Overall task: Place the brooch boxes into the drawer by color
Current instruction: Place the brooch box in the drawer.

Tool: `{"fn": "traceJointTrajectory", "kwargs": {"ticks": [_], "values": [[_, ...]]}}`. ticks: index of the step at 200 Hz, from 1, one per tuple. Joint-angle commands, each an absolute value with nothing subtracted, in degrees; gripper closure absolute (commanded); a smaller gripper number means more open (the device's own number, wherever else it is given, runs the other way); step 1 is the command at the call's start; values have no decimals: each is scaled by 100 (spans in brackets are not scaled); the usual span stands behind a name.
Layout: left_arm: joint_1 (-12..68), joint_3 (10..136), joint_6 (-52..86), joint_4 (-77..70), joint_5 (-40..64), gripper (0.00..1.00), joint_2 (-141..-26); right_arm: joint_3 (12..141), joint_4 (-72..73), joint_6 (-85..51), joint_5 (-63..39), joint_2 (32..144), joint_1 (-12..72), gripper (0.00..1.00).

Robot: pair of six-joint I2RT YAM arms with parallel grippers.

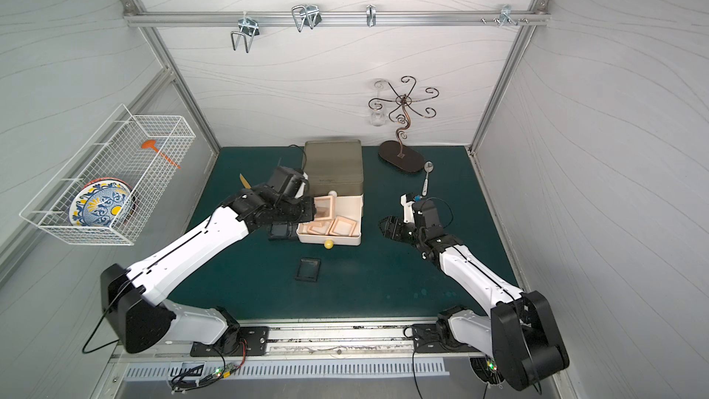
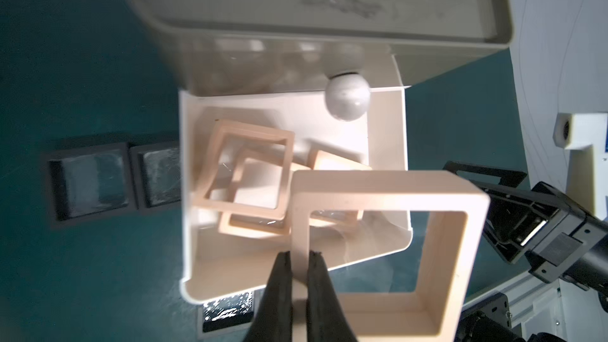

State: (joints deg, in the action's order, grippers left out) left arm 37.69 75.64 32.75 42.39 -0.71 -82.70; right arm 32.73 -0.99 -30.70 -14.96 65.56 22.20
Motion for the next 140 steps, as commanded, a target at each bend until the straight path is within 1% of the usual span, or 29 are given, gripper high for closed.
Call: {"fn": "traceJointTrajectory", "kwargs": {"ticks": [1,26,61,140], "values": [[4032,8192,3138,3997,-226,100,-8774,3335,-230,-3098,-1400,6360,2188,25],[4250,8440,3155,3991,-267,100,-9117,3297,-327,-3050,-1325,6227,2188,24],[4398,8382,3164,3938,-334,100,-9305,3209,-366,-3011,-1266,6127,2184,24],[4429,8130,3191,3832,-411,100,-9585,3145,-346,-3045,-1291,6090,2181,24]]}}
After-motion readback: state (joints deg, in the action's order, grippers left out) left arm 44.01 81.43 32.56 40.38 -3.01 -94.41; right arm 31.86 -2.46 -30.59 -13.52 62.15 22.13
